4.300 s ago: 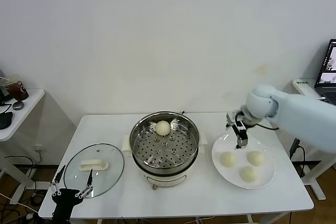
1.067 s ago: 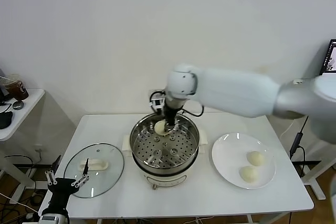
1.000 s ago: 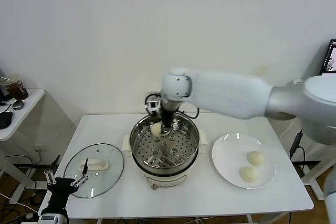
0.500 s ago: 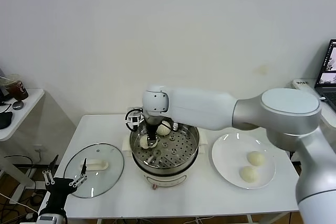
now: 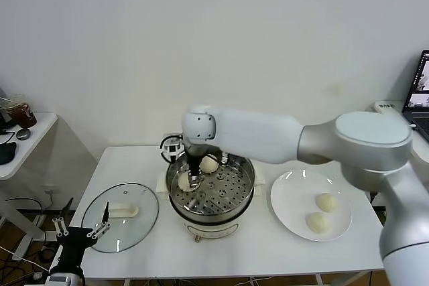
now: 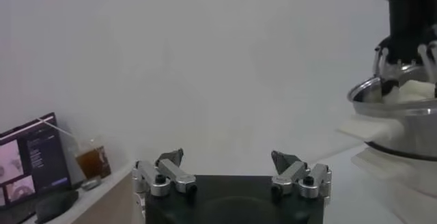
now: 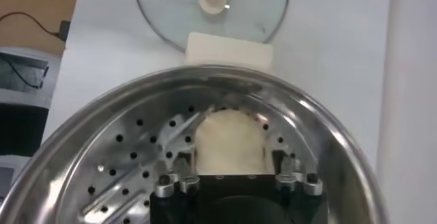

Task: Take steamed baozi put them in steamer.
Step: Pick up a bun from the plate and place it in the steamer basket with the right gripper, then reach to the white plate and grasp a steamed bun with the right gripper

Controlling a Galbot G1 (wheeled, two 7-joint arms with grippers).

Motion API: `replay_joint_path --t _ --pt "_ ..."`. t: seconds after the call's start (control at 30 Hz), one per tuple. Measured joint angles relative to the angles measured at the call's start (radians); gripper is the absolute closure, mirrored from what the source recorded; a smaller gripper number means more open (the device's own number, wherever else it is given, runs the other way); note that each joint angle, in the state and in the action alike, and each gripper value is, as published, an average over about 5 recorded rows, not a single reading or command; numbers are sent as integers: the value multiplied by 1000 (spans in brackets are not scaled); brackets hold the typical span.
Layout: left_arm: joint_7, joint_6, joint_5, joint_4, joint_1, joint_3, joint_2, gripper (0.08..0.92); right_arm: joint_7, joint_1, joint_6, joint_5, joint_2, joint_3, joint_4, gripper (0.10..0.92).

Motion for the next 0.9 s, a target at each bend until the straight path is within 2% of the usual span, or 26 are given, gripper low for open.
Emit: replay_joint_path --t 0.2,0.43,0.67,0.9 --pt "0 -1 -1 0 -3 7 2 177 -116 97 72 -56 -196 -24 135 203" --pt "1 -2 12 -2 -5 26 -4 177 -225 130 199 -211 -492 -56 280 203" --pt "1 -3 25 -4 0 44 -11 177 -250 29 302 -360 -739 -12 354 203" --pt "-1 -10 36 -16 18 46 -23 177 -221 -217 357 -469 -870 169 362 203"
